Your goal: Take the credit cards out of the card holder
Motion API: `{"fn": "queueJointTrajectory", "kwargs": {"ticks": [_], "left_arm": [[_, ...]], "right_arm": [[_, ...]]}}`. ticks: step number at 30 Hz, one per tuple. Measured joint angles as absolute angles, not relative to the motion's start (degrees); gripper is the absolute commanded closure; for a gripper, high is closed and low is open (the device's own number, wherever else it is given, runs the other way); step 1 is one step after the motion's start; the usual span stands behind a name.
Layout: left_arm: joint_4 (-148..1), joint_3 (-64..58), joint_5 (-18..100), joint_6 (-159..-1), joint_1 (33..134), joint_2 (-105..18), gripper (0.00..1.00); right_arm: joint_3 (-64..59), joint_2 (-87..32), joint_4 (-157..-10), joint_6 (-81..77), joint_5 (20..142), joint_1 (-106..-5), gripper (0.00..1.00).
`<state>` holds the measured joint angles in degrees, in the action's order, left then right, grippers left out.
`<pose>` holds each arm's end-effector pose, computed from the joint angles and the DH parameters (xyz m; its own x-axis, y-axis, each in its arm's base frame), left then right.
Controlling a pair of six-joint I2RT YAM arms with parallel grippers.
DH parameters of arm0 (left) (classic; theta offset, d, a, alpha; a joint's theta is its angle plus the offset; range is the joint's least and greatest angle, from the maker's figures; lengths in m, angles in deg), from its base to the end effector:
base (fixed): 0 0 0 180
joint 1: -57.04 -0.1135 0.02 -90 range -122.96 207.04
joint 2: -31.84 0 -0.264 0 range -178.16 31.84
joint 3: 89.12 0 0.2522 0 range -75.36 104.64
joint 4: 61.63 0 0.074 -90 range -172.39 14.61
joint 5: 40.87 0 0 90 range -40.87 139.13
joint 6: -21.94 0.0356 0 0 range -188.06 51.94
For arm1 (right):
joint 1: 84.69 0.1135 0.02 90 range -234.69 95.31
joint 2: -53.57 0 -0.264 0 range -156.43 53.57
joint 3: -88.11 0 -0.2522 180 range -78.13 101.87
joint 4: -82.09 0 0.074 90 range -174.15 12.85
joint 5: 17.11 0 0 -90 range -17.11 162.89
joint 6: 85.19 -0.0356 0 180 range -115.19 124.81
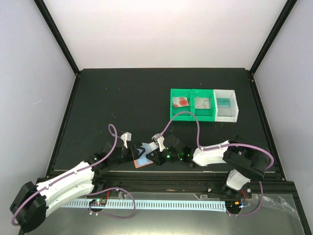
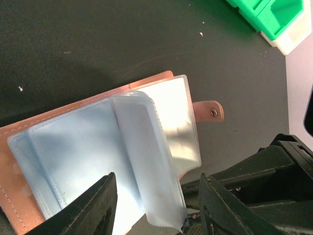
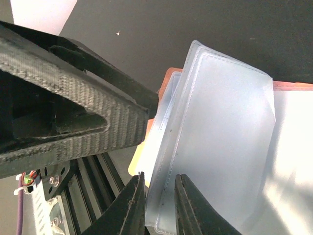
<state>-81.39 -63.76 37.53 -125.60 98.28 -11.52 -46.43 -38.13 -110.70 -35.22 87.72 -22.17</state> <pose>0.1111 -0.1069 0.1502 -0.8929 -0.3164 -0.3204 0.0222 0.6797 -0.7332 0.1270 0.2639 0.1355 -0.8098 -0.2094 -0.5481 -0.5685 0.5110 0.6447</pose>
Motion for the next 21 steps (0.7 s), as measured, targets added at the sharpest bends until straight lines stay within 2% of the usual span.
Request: {"fn": "queueJointTrajectory", "kwargs": {"ticks": [9, 10, 12, 13, 15, 18, 19, 21], "left_arm": [[-80.45, -64.75, 36.88, -125.68, 98.23, -12.41, 0.53], [-80.21, -64.75, 36.83, -125.66, 98.23, -13.26, 0.54], [-79.84, -64.75, 36.55, -125.57, 98.23, -15.10, 0.57], [-79.58, -64.75, 36.35, -125.51, 98.23, -15.95, 0.60], [-79.25, -64.75, 36.18, -125.29, 98.19, -17.09, 0.64], [-78.79, -64.75, 36.02, -125.07, 98.10, -18.51, 0.66], [-78.77, -64.75, 36.02, -125.07, 98.08, -18.71, 0.66], [-78.79, -64.75, 36.04, -125.05, 97.99, -18.93, 0.68]], "right_arm": [[-46.43, -38.15, -110.92, -35.83, 86.98, -22.17, 0.87], [-46.51, -38.15, -111.14, -36.09, 86.98, -22.17, 0.89], [-46.78, -38.15, -111.53, -36.49, 86.96, -22.17, 0.98], [-46.86, -38.15, -111.60, -36.36, 86.94, -22.17, 0.99], [-47.04, -38.15, -111.81, -36.90, 86.91, -22.17, 0.99], [-47.15, -38.15, -112.21, -37.56, 86.91, -22.17, 0.99], [-47.28, -38.15, -112.49, -37.71, 86.91, -22.17, 0.97], [-47.63, -38.15, -112.88, -38.13, 86.94, -22.17, 0.84]]}}
